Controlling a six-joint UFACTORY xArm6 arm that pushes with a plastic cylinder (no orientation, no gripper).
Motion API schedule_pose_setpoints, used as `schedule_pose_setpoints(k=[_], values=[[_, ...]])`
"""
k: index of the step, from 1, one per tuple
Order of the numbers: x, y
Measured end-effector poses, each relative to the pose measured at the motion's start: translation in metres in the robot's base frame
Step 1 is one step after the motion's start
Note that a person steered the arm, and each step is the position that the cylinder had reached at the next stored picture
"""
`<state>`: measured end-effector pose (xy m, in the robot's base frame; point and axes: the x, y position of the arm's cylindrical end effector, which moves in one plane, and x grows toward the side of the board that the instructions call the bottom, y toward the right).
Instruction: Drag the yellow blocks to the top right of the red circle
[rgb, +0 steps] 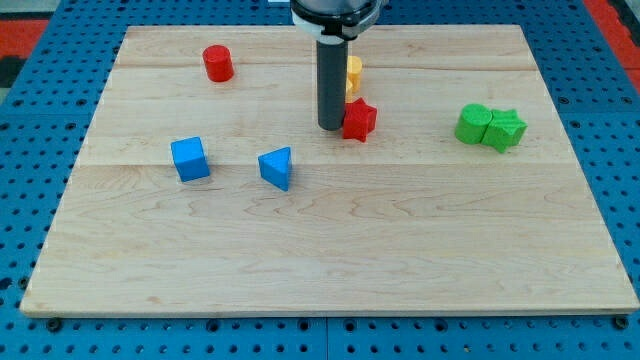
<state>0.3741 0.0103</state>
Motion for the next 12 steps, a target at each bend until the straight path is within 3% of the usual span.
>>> schedule_pose_setpoints(k=[2, 4, 8, 11, 12], values=[[-0.055, 0.0], [-0.066, 0.005], [-0.108, 0.114], [-0.112, -0.016], [-0.1, 0.004]])
